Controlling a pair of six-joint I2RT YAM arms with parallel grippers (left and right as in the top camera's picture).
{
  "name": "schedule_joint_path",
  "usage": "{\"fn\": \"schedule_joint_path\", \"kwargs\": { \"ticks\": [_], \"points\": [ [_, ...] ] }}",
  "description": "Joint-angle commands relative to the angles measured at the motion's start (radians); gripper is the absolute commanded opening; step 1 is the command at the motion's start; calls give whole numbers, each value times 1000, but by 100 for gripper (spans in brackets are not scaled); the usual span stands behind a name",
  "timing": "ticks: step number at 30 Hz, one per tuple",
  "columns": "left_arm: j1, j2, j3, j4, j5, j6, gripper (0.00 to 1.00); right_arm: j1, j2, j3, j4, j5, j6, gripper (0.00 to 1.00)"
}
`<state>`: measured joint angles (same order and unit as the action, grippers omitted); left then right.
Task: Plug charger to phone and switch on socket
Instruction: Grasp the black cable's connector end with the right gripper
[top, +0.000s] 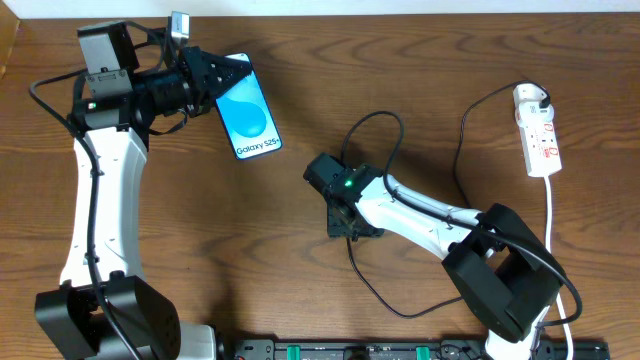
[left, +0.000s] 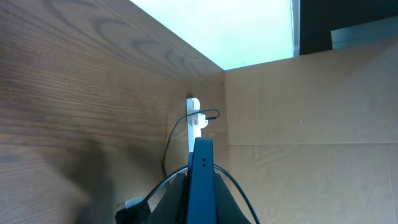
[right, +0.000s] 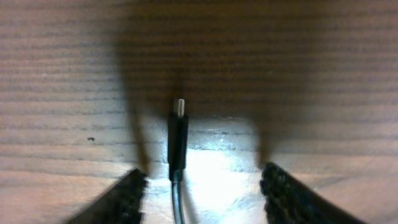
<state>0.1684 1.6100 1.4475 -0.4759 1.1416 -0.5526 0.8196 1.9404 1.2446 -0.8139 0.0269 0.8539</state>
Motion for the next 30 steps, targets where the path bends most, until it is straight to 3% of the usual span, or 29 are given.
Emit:
{"fn": "schedule_joint_path", "kwargs": {
  "ticks": [1,5,10,14,20,22,26,30],
  "points": [
    [5,-9,8,-3,18,3,7,2,10,8,0,24,6,43],
    [5,-9,8,-3,18,2,7,0,10,8,2,24,6,41],
    [5,-9,8,-3,18,3,7,-1,10,8,2,24,6,19],
    [5,-9,8,-3,18,3,7,-1,11,8,3,24,6,9],
    [5,-9,8,-3,18,3,7,-1,11,8,3,24,7,4],
    [5,-9,8,-3,18,3,8,-1,11,8,3,24,7,13],
    [5,-9,8,-3,18,3,7,-1,11,8,2,39,26,41],
    [5,-9,8,-3,18,3,7,-1,11,8,7,47,32,45]
  ]
}}
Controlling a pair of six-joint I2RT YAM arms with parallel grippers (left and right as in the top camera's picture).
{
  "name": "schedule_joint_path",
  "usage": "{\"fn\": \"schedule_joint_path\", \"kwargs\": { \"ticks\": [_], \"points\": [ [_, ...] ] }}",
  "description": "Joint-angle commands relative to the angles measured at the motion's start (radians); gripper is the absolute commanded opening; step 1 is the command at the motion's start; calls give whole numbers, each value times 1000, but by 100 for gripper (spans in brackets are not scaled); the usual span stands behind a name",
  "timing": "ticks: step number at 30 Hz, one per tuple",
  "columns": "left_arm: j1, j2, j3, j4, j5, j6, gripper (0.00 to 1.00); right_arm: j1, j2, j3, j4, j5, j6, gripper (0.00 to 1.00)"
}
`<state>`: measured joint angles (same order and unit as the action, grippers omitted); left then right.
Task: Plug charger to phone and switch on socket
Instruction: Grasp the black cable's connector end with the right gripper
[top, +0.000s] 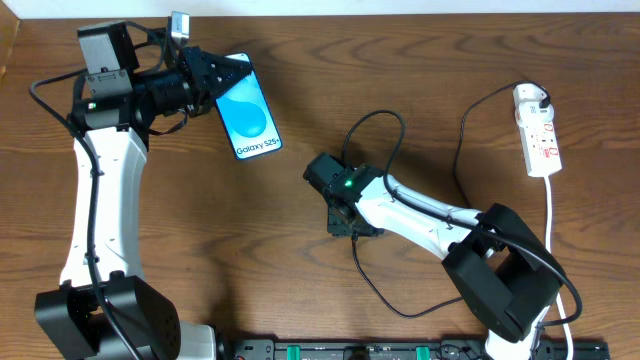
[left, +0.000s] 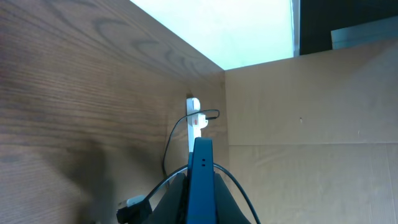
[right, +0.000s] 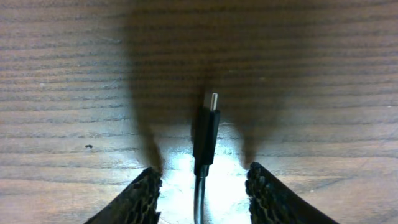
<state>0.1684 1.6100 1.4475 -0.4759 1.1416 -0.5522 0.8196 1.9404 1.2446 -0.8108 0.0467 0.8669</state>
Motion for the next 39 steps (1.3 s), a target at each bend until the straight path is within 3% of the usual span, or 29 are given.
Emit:
{"fn": "schedule_joint_path", "kwargs": {
  "ticks": [1,21,24,27,34,39],
  "points": [
    [5,-9,8,-3,18,2,8,-1,11,8,6,30,19,44],
    [5,-9,8,-3,18,2,7,-35,49,8,17,-9,19,31],
    [5,-9,8,-3,18,2,8,-35,49,8,18,-10,19,19],
    [5,-9,8,-3,18,2,7,-35,49,8,17,-24,18,1],
    [5,-9,8,-3,18,2,7,-42,48,14,25,-76,-14,1],
    [5,-9,8,-3,18,2,8,-88,45,21,119,-362,-180,1]
  ]
}}
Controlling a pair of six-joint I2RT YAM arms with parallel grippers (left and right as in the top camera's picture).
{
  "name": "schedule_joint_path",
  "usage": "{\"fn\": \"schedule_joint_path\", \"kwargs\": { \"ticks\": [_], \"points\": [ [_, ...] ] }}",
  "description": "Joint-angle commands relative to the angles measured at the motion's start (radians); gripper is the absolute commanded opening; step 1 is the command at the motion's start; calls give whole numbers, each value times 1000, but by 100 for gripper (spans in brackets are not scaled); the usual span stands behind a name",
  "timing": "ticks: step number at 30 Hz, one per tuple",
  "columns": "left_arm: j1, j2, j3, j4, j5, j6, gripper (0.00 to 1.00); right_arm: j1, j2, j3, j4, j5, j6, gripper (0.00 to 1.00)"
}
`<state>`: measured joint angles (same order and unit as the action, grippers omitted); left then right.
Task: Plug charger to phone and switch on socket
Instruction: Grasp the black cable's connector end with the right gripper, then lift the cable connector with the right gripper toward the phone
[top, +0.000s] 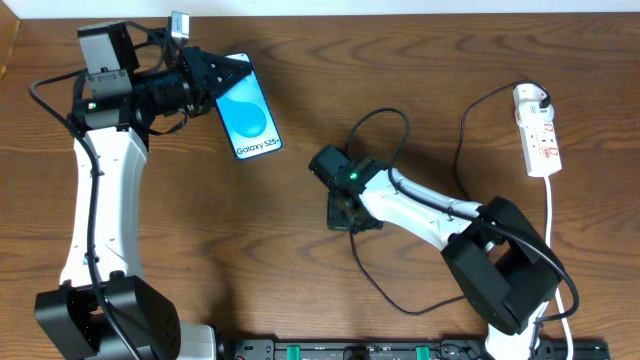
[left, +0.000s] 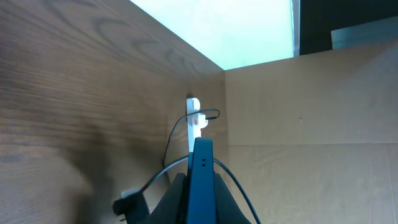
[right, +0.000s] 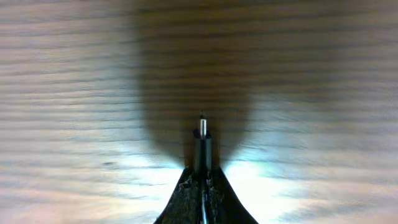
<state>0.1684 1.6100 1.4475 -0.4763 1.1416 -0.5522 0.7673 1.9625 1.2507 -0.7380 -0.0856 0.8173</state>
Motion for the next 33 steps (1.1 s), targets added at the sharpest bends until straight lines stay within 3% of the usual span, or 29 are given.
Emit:
{"fn": "schedule_joint_path", "kwargs": {
  "ticks": [1,7,14,17,21,33],
  "points": [
    [5,-9,8,-2,18,2,7,-48,23,14,78,-316,-175,1],
    [5,-9,8,-2,37,0,8,-141,23,14,317,-896,-335,1],
    [5,-9,8,3,58,-3,8,-206,23,14,576,-1232,-331,1],
    [5,-9,8,56,105,-27,8,-212,23,14,700,-1289,-275,1],
    [5,-9,8,216,158,-145,8,-212,23,14,867,-1325,-178,1],
    [8,-9,8,616,160,-456,7,-212,23,14,1328,-1358,134,1]
  ]
}}
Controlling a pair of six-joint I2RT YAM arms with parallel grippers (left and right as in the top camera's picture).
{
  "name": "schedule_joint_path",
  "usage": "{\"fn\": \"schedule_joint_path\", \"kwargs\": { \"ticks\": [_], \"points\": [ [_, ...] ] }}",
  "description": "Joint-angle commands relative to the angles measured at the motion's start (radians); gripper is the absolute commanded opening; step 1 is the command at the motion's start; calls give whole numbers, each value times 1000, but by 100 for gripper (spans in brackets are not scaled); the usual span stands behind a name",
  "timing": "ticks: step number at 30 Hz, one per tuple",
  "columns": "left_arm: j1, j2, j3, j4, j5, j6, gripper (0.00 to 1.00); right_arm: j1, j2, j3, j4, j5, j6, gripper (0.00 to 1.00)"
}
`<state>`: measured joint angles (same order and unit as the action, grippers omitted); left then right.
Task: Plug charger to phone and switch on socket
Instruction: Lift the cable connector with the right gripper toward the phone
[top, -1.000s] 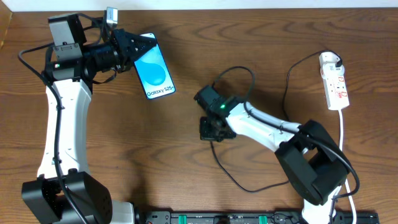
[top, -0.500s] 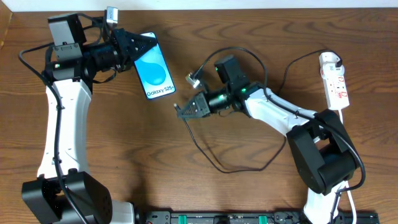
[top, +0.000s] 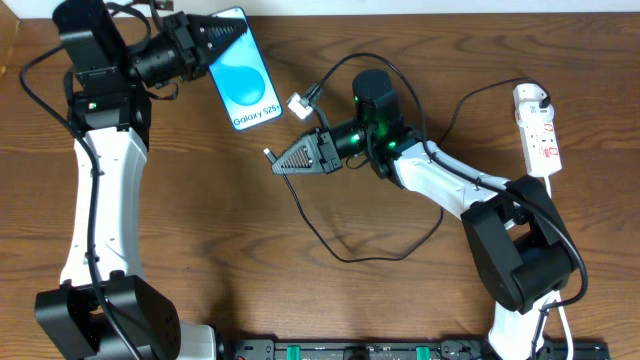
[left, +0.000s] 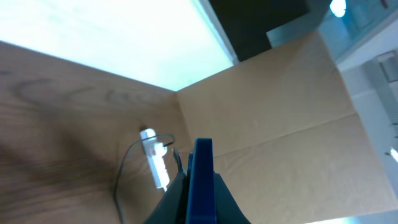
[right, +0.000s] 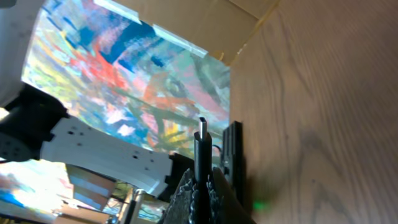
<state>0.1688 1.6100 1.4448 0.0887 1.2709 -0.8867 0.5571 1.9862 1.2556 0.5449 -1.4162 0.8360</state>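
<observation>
My left gripper (top: 205, 40) is shut on the top end of a blue-screened phone (top: 242, 70), held in the air at the back left. In the left wrist view the phone (left: 202, 180) shows edge-on between the fingers. My right gripper (top: 281, 162) is shut on the black charger plug (right: 201, 146), raised off the table and pointing left, below and to the right of the phone's lower end. Its metal tip (top: 268, 153) juts beyond the fingers. The black cable (top: 340, 240) trails back to the white socket strip (top: 538, 130) at the far right.
The brown wooden table (top: 200, 260) carries only the looping cable. A small white tag (top: 297, 103) hangs on the cable near the phone. Cardboard walls (left: 267, 118) bound the scene. A black rail (top: 380, 350) runs along the front edge.
My right gripper was shut on the plug low at the table's middle; now it is raised, turned to point left near the phone. The left gripper holds the phone higher and farther back.
My left gripper held the phone still at the back left throughout. My right gripper stood open round the plug lying on the table, then with narrower jaws, then shut on it. Now both arms are raised, plug tip near the phone's lower end.
</observation>
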Motion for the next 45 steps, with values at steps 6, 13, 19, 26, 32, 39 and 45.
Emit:
{"fn": "schedule_joint_path", "kwargs": {
  "ticks": [6,13,19,26,32,39,45],
  "points": [
    [43,-9,10,212,26,-266,7,-2,0,10,298,-14,289,1],
    [106,-9,10,303,26,-358,8,-26,0,10,490,33,449,1],
    [111,-9,10,303,26,-357,7,-28,0,10,633,42,521,1],
    [109,-9,10,303,23,-356,7,-28,0,10,817,52,608,1],
    [93,-9,10,303,23,-331,7,-24,0,10,908,46,639,1],
    [61,-9,10,303,19,-279,7,-20,0,10,988,49,668,1],
    [27,-9,-1,302,0,-264,7,-22,0,10,988,49,658,1]
  ]
}}
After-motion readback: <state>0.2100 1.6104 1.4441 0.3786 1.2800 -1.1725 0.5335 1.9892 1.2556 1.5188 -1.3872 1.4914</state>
